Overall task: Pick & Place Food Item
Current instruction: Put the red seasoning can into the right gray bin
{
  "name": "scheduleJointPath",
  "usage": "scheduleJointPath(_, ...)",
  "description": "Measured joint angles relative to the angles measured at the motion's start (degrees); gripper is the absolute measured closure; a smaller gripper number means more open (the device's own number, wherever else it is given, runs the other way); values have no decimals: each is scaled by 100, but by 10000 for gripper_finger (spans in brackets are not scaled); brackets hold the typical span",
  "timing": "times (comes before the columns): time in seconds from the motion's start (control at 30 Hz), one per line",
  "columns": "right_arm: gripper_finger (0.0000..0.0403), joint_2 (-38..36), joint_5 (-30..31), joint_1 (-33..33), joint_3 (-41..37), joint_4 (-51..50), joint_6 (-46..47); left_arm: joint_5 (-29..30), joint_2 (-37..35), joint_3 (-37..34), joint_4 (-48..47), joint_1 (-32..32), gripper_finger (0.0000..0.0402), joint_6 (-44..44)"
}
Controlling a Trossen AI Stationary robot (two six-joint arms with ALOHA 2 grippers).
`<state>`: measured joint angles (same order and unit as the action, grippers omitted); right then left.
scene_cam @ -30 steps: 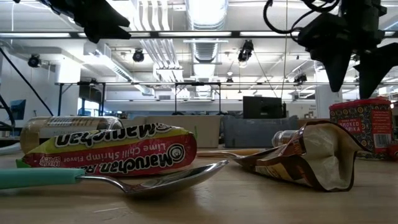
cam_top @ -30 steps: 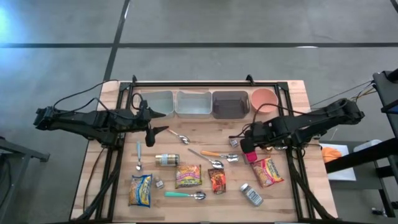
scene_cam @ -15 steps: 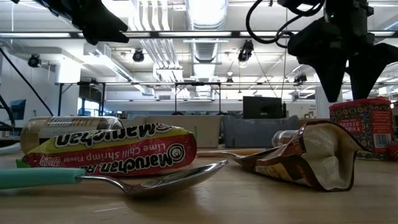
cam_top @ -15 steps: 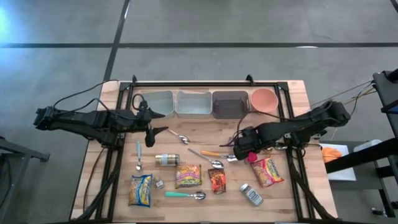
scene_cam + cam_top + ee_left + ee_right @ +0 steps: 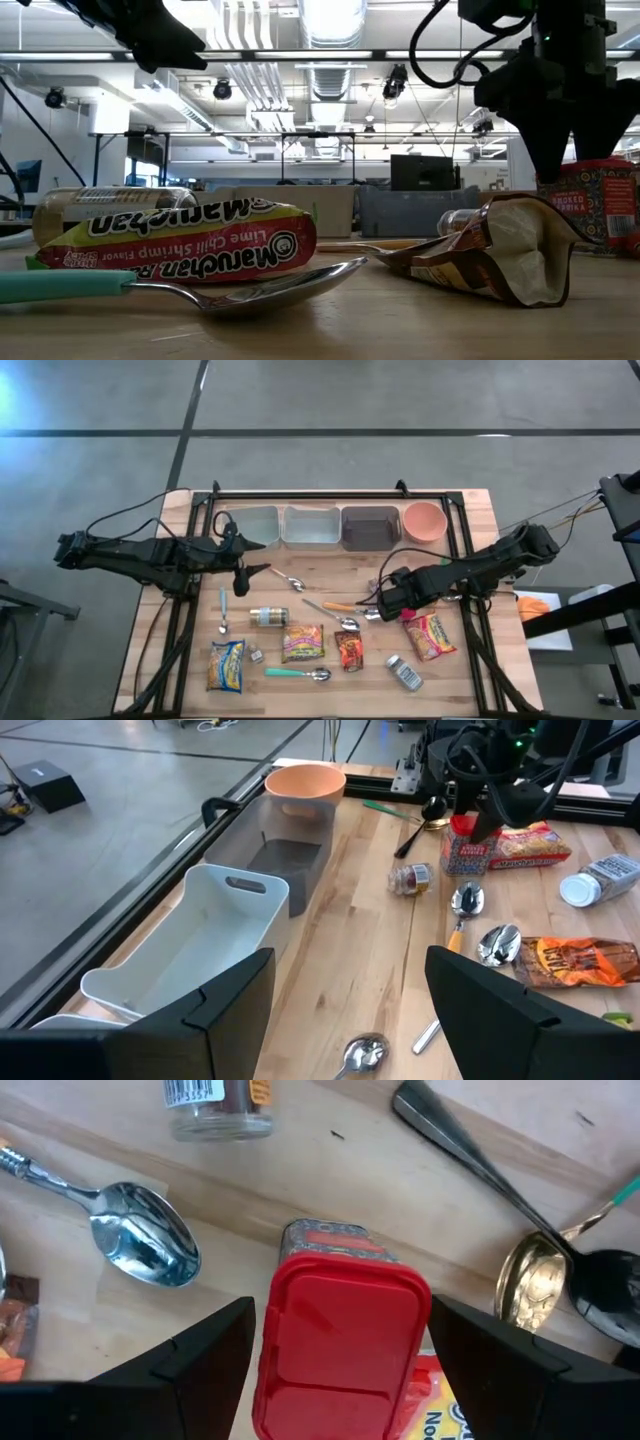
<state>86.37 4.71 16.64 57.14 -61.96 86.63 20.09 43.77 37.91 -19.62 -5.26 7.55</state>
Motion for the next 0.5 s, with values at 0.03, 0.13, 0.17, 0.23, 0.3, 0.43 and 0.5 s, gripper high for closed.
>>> scheduleJointPath(0.03, 108, 4, 0, 0, -2, 4, 0, -2, 0, 0, 0, 0, 139, 0)
scheduleJointPath(0.13, 108, 7, -2, 2, -11, 43, 23, -2, 0, 0, 0, 0, 139, 0)
scheduleJointPath(0.17, 108, 7, -2, 2, -23, 81, 29, -2, 0, 0, 0, 0, 139, 0)
scheduleJointPath(0.23, 108, 11, -2, 2, -31, 125, 41, -2, 0, 0, 0, 0, 139, 0)
scheduleJointPath(0.3, 108, 11, -16, 2, -45, 136, 88, -2, 0, 0, 0, 0, 139, 0)
scheduleJointPath(0.43, 108, 11, -53, 53, -111, 153, 219, -1, 0, 0, -2, -2, 139, 0)
scheduleJointPath(0.5, 108, 11, -90, 108, -155, 183, 315, -2, 0, 0, -2, -2, 139, 0)
